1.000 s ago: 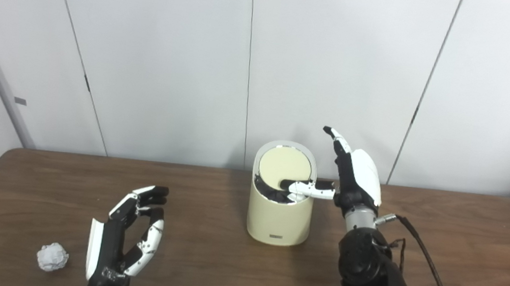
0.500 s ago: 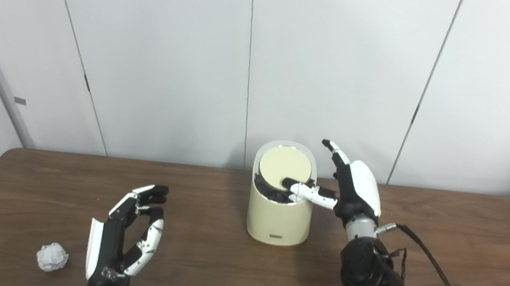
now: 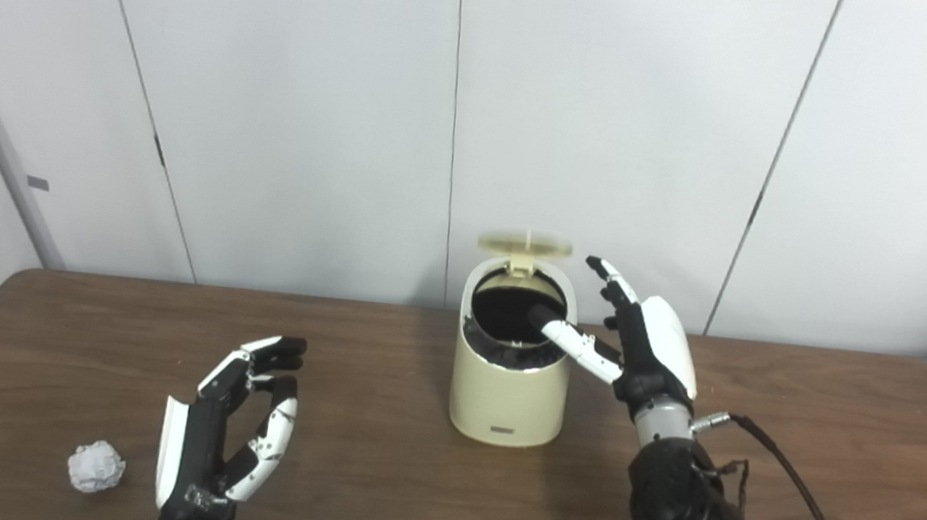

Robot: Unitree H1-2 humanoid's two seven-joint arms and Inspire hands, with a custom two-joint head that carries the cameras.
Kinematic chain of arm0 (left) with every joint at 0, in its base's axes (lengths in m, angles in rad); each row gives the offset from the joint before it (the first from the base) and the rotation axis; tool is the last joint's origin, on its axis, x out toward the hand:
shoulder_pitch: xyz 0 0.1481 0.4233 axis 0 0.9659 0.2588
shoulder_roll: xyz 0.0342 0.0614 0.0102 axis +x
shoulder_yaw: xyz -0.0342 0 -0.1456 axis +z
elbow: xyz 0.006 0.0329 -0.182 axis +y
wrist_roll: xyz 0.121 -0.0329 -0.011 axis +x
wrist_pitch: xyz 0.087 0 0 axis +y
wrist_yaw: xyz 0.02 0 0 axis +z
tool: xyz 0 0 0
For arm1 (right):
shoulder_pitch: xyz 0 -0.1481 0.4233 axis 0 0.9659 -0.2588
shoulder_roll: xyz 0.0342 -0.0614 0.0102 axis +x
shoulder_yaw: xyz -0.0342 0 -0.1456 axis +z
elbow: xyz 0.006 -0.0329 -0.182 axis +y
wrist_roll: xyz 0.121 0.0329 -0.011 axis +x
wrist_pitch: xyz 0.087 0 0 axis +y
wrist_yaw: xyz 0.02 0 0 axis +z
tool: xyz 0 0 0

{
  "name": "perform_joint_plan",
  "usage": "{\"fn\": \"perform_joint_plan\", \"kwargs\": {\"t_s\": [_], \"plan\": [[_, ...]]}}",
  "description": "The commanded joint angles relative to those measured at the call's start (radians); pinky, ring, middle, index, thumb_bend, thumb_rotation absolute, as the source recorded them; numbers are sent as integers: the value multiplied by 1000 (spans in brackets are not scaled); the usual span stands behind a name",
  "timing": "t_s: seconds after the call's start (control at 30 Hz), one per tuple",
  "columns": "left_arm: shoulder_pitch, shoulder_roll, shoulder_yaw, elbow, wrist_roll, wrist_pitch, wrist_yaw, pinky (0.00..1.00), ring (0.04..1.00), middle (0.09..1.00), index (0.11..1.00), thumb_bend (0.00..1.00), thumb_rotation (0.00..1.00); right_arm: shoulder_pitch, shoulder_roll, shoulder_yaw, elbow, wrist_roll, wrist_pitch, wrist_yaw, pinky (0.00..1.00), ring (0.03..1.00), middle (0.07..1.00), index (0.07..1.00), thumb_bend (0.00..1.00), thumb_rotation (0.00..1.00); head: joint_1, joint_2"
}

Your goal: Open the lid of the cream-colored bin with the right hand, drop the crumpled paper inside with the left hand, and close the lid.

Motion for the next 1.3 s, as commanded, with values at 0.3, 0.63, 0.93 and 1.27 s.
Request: {"fn": "perform_joint_plan", "kwargs": {"t_s": [0.3, 0.63, 0.93, 1.27], "plan": [[-25, 6, -2, -31, -1, -21, 5, 564, 678, 710, 688, 192, 342, 51, -15, -54, -120, 139, -220, 0, 800, 911, 943, 901, 1000, 904, 0, 3], [-29, 12, 1, -32, 1, -22, 6, 560, 673, 708, 686, 191, 349, 184, -25, -107, -257, 145, -308, -27, 831, 909, 924, 898, 921, 825, -4, 5], [-28, 18, 2, -33, -20, -24, 1, 559, 674, 711, 690, 197, 340, 312, -41, -169, -232, 190, -541, -96, 823, 889, 893, 881, 723, 780, -7, 4], [-19, 27, 4, -43, -34, -18, -12, 560, 679, 716, 694, 194, 357, 435, -66, -185, -145, 319, -792, -150, 778, 845, 843, 807, 248, 776, -11, 10]]}}
